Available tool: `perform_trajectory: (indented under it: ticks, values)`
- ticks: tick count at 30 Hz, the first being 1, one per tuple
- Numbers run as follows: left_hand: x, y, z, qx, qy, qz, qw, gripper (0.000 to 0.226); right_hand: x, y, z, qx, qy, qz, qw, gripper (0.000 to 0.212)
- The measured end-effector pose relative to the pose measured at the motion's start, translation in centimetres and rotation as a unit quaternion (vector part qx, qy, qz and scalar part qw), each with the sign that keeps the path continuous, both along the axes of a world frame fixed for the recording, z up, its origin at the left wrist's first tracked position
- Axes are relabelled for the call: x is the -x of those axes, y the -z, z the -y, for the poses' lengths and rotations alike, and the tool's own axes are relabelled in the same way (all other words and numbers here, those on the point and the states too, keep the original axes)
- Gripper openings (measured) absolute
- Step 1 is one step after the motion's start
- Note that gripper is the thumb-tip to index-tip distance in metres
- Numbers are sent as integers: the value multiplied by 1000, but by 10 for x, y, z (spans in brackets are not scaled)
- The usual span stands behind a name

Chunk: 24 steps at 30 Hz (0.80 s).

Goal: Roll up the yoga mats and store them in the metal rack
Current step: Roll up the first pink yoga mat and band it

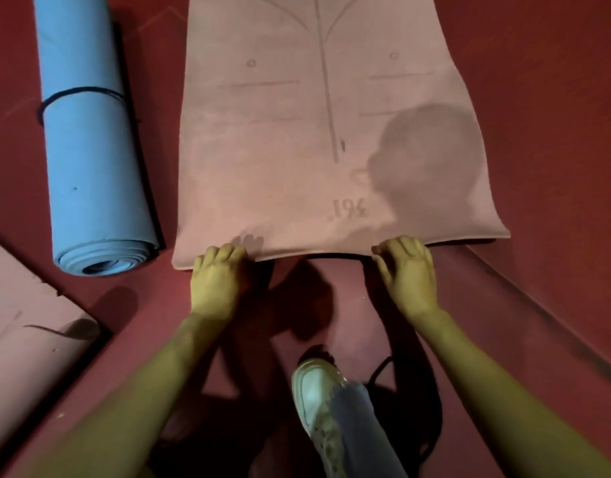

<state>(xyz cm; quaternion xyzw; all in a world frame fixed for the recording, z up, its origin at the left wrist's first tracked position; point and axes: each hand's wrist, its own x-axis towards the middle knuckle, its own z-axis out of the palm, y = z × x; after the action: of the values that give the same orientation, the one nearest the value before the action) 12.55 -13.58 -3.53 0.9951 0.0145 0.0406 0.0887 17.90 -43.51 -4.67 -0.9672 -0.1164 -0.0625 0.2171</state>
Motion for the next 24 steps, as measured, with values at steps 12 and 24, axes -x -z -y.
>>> perform_trajectory:
  ticks: [12,24]
  values:
    - [61,33,4,-23,-99,23,995,20,35,10,25,-59,-89,-30,994,31]
    - [52,33,44,107,5,24,994,31,38,11,27,-42,-75,-16,996,25]
